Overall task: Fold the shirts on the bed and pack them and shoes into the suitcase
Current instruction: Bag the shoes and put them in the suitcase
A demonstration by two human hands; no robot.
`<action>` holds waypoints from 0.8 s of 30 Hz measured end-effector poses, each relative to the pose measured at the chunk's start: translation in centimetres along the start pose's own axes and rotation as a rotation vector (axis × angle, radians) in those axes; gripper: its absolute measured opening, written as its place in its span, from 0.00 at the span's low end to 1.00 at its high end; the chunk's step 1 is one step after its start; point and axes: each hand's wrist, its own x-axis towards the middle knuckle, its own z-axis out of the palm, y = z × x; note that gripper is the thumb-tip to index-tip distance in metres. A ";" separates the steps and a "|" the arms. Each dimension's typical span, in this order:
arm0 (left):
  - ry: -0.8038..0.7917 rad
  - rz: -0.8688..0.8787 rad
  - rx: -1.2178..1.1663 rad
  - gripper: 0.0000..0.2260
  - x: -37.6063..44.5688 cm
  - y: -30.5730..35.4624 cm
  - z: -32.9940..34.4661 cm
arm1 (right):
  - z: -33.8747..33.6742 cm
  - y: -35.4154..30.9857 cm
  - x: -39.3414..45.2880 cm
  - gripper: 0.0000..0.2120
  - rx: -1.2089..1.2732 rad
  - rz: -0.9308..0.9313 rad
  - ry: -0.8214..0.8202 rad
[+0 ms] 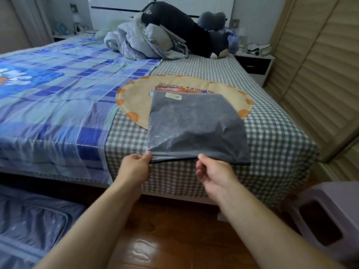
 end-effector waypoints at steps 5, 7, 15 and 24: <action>0.080 -0.024 -0.057 0.15 1.6 -0.4 -3.0 | -6.5 -4.5 2.4 0.06 0.081 -0.012 0.175; 0.083 -0.006 -0.003 0.16 1.7 -0.8 -3.3 | -7.9 -5.0 3.0 0.04 0.064 -0.035 0.187; 0.299 0.412 0.605 0.30 -1.9 0.6 -0.5 | -8.1 -5.2 1.8 0.20 0.085 -0.058 -0.079; -0.520 1.028 0.901 0.17 -14.5 -2.1 16.5 | -19.5 -8.0 -5.3 0.11 -0.392 -0.212 -0.023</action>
